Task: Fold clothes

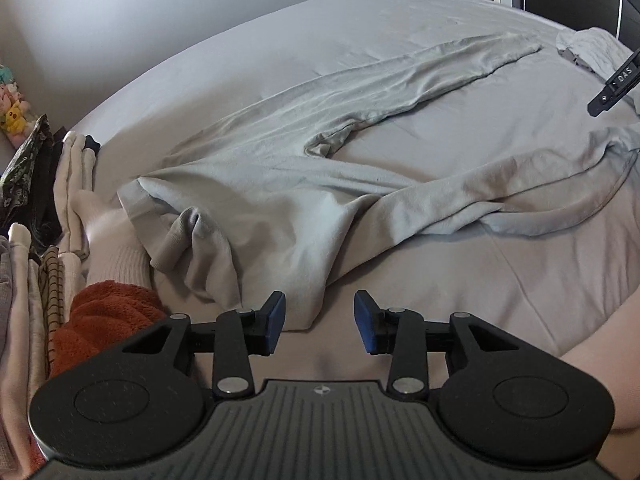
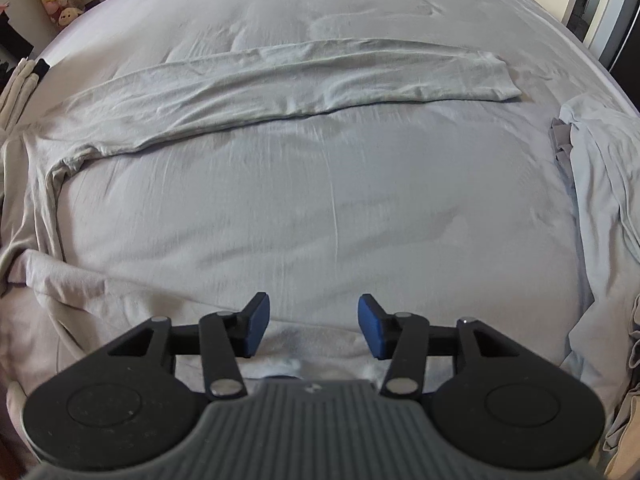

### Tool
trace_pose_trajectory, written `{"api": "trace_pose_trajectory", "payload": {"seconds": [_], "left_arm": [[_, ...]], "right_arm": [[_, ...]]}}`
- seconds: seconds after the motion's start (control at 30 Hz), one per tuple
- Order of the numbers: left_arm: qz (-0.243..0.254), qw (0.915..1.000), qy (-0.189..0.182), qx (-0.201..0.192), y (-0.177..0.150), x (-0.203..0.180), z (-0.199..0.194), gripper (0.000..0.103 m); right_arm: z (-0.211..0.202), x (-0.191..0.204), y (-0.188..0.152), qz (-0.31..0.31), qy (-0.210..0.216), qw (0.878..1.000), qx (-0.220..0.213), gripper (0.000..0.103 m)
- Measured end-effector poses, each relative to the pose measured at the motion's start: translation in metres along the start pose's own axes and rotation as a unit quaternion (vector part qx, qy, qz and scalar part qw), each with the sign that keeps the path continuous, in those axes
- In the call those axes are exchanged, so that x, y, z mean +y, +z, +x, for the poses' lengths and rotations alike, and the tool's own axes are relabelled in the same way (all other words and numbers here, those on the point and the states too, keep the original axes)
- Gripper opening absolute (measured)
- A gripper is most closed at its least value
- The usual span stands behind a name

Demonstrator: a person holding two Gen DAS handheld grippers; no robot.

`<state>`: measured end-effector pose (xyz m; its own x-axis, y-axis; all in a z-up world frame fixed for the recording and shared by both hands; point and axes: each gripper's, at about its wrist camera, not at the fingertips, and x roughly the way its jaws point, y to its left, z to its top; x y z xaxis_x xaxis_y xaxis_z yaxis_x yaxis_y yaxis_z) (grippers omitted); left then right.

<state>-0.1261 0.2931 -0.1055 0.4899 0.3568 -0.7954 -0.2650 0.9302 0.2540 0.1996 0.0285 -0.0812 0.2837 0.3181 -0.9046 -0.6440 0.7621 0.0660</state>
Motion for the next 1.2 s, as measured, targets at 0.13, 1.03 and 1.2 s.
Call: {"api": "trace_pose_trajectory", "payload": {"seconds": [0.13, 1.03, 1.2], "left_arm": [[0.008, 0.9991, 0.012, 0.04, 0.0, 0.001, 0.023, 0.046], [-0.032, 0.9959, 0.084, -0.005, 0.056, 0.051, 0.019, 0.003], [-0.03, 0.996, 0.084, -0.005, 0.058, 0.054, 0.015, 0.003]], "right_arm": [[0.004, -0.017, -0.007, -0.014, -0.006, 1.0, 0.019, 0.053], [0.022, -0.052, -0.047, -0.181, -0.059, 0.968, 0.161, 0.036], [-0.006, -0.067, -0.034, -0.143, -0.047, 0.98, 0.133, 0.007]]}}
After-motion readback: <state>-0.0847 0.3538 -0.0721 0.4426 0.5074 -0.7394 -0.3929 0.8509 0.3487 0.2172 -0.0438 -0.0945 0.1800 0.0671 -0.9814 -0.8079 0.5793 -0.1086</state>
